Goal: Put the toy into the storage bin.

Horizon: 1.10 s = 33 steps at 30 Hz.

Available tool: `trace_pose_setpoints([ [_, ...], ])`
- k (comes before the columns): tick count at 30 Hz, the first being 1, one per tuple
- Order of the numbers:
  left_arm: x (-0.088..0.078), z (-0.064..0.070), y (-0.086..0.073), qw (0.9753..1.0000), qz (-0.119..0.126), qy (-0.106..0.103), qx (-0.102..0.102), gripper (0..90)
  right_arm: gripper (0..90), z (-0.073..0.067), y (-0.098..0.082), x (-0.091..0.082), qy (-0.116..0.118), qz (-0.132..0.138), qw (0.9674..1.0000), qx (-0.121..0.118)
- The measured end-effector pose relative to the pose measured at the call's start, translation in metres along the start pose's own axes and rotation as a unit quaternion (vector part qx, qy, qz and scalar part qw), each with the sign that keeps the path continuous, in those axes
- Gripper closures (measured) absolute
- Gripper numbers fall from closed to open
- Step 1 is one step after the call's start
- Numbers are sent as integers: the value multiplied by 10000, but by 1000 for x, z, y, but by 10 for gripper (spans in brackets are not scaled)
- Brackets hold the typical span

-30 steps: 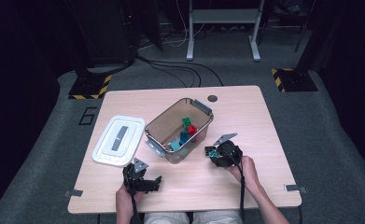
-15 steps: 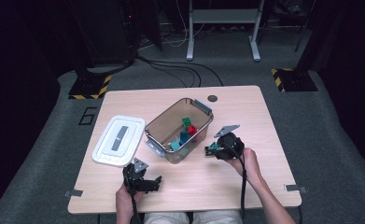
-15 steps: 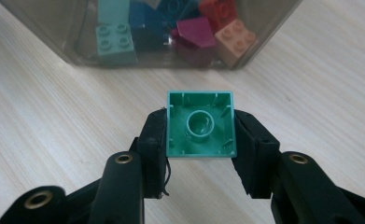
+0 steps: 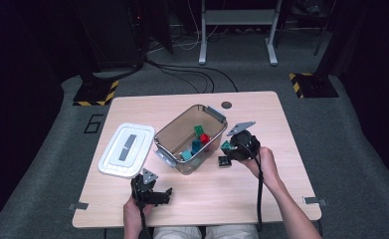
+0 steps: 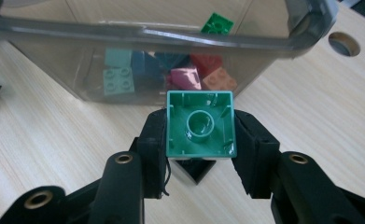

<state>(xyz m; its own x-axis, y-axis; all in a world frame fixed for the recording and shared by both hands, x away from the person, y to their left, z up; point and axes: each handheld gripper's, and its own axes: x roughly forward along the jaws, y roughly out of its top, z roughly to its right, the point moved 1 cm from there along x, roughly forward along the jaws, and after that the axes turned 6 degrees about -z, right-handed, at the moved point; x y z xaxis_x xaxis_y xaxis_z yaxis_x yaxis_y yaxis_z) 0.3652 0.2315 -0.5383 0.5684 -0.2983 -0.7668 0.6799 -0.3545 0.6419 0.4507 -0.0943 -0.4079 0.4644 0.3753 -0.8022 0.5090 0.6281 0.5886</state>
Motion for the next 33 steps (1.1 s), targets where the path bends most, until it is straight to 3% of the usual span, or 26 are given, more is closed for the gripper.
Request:
trace_pose_setpoints([
  [15,0,0,0,10000,2,0,-4,1,584,4,38,-14,-99,187,9997,-142],
  [25,0,0,0,10000,2,-1,-1,1,584,6,61,-7,-71,190,9995,-259],
  [33,0,0,0,10000,3,0,-1,1,584,5,76,4,10,113,9997,-217],
])
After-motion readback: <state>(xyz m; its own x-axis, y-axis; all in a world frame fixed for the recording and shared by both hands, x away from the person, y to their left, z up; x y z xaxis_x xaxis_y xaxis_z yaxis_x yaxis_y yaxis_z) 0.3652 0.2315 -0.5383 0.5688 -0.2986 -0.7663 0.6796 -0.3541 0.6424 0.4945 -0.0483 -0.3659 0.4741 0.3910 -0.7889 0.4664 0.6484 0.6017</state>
